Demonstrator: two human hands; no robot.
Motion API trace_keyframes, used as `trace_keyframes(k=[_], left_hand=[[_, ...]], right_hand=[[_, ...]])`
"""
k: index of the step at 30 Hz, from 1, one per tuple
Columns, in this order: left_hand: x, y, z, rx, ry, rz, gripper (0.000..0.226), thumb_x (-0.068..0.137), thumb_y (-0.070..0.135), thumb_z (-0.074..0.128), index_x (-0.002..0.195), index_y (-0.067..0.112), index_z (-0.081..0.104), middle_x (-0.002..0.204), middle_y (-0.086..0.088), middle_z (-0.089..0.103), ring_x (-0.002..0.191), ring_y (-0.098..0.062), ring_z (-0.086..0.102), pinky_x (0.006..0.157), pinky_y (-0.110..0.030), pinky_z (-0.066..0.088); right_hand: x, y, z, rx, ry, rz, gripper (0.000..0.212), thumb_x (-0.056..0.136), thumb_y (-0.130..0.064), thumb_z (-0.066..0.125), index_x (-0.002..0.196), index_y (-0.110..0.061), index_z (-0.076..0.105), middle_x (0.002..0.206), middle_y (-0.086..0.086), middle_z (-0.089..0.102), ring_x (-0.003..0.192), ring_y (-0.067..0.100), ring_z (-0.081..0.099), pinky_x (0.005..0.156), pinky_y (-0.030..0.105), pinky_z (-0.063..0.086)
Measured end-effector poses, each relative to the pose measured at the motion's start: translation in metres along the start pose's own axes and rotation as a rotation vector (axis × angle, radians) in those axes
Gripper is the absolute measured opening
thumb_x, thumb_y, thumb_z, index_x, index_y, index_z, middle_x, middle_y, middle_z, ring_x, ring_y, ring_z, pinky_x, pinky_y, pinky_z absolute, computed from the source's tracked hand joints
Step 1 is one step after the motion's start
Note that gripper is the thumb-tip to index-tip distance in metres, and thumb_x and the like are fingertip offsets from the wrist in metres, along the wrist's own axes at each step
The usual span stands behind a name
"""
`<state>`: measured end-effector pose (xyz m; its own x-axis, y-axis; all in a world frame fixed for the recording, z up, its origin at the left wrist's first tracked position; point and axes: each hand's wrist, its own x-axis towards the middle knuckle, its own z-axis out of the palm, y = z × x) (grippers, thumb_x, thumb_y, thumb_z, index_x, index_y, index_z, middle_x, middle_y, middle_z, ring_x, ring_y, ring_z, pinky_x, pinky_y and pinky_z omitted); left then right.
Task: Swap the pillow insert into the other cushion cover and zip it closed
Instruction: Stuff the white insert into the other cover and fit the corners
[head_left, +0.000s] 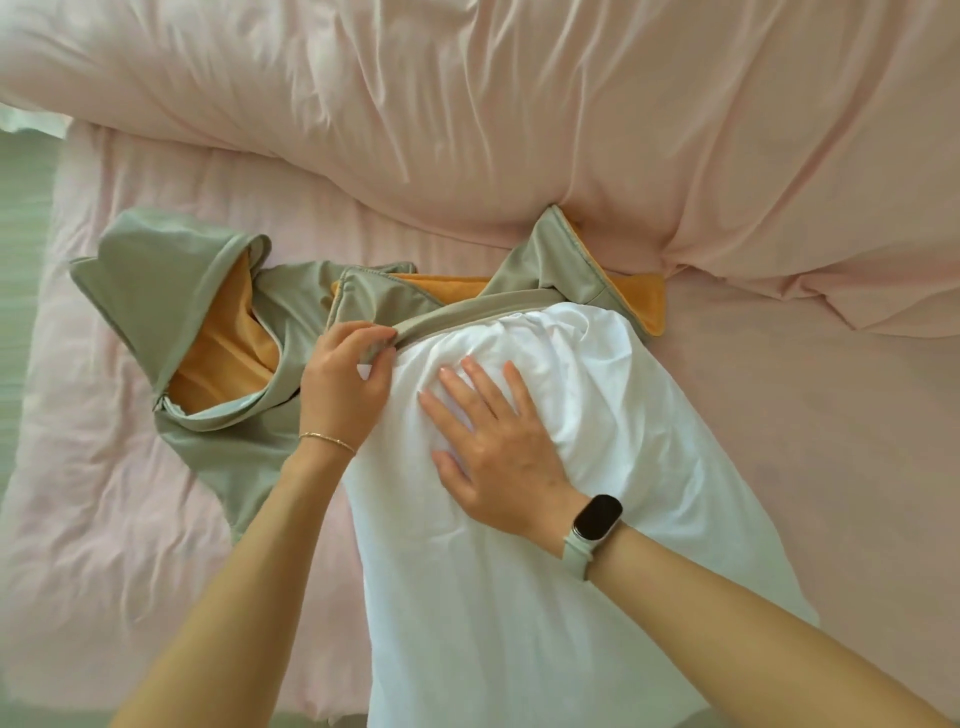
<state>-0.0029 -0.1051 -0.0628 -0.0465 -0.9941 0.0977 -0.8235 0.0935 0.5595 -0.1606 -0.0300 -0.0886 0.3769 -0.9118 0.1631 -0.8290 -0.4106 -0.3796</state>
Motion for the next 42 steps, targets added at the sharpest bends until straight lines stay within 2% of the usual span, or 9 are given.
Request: trace_keyframes(k=[2,7,14,19,22,27,35,38,42], left_hand=[[-0.004,-0.009,0.0,0.028,-0.016,0.02,0.019,0.079,0.013,0.065,0.096,0.009,0.072,0.093,-0.012,0.064,0.08,-0.027,0.062,0.071,-0.033,0.051],[0.002,-0.013,0.01,0.144,-0.029,0.019,0.018,0.078,0.016,0.068,0.094,0.008,0.068,0.085,-0.009,0.062,0.076,-0.028,0.061,0.063,-0.031,0.047],[0.023,-0.021,0.004,-0.266,-0.1,-0.333,0.009,0.085,0.011,0.061,0.077,0.015,0.063,0.071,0.003,0.065,0.072,-0.015,0.06,0.076,-0.025,0.047],[0.025,-0.023,-0.001,-0.139,-0.265,-0.197,0.004,0.084,0.012,0.063,0.087,0.01,0.064,0.08,0.006,0.06,0.076,-0.013,0.055,0.073,-0.021,0.044],[0.028,-0.025,0.003,-0.103,-0.211,-0.164,0.006,0.085,0.009,0.06,0.087,0.007,0.065,0.078,0.005,0.059,0.074,-0.015,0.055,0.076,-0.028,0.045],[0.022,-0.026,-0.001,-0.208,-0.215,-0.223,0.007,0.09,0.005,0.051,0.085,0.008,0.056,0.065,0.01,0.05,0.06,-0.007,0.044,0.058,-0.015,0.033],[-0.008,-0.009,0.01,-0.258,-0.17,-0.19,0.016,0.087,0.001,0.054,0.077,0.014,0.052,0.064,0.013,0.05,0.062,-0.007,0.048,0.061,-0.017,0.037],[-0.014,-0.02,0.012,-0.169,-0.133,-0.118,0.003,0.083,0.01,0.059,0.083,0.008,0.06,0.076,0.002,0.06,0.072,-0.019,0.057,0.07,-0.033,0.048],[-0.035,-0.02,0.018,-0.009,-0.066,0.032,0.027,0.081,0.029,0.051,0.102,0.013,0.057,0.093,-0.004,0.062,0.086,-0.02,0.052,0.075,-0.034,0.046]], right_hand=[[0.002,-0.003,0.0,0.003,0.005,-0.006,0.052,0.085,-0.036,0.05,0.135,-0.023,0.047,0.145,0.012,0.039,0.135,0.037,0.032,0.107,0.062,0.02],[0.009,-0.004,0.004,-0.051,0.002,-0.101,0.047,0.086,-0.03,0.048,0.13,-0.015,0.054,0.144,0.01,0.042,0.135,0.031,0.033,0.104,0.066,0.019],[0.011,-0.006,0.003,-0.06,-0.094,-0.064,0.054,0.087,-0.04,0.044,0.139,-0.026,0.042,0.146,0.013,0.037,0.137,0.035,0.029,0.106,0.062,0.019],[0.016,-0.013,0.006,-0.088,-0.14,-0.041,0.057,0.087,-0.046,0.039,0.141,-0.027,0.036,0.15,0.009,0.03,0.139,0.036,0.022,0.104,0.066,0.016],[0.015,-0.015,0.008,-0.116,-0.147,-0.037,0.058,0.086,-0.046,0.042,0.141,-0.027,0.038,0.15,0.009,0.031,0.139,0.035,0.023,0.104,0.066,0.016],[0.02,-0.004,0.022,-0.175,-0.216,0.011,0.057,0.087,-0.047,0.037,0.14,-0.027,0.04,0.149,0.01,0.033,0.138,0.035,0.025,0.105,0.065,0.014],[0.061,0.028,0.04,-0.253,-0.411,0.165,0.056,0.088,-0.045,0.022,0.139,-0.029,0.039,0.141,-0.002,0.044,0.132,0.026,0.025,0.109,0.059,0.007],[0.064,0.017,0.031,-0.15,-0.304,0.185,0.051,0.085,-0.041,0.026,0.125,-0.028,0.055,0.128,0.001,0.055,0.123,0.029,0.039,0.106,0.056,0.014],[0.031,0.014,0.004,0.126,0.085,0.061,0.03,0.086,-0.022,0.044,0.097,-0.012,0.07,0.101,0.004,0.068,0.102,0.025,0.059,0.099,0.047,0.035]])
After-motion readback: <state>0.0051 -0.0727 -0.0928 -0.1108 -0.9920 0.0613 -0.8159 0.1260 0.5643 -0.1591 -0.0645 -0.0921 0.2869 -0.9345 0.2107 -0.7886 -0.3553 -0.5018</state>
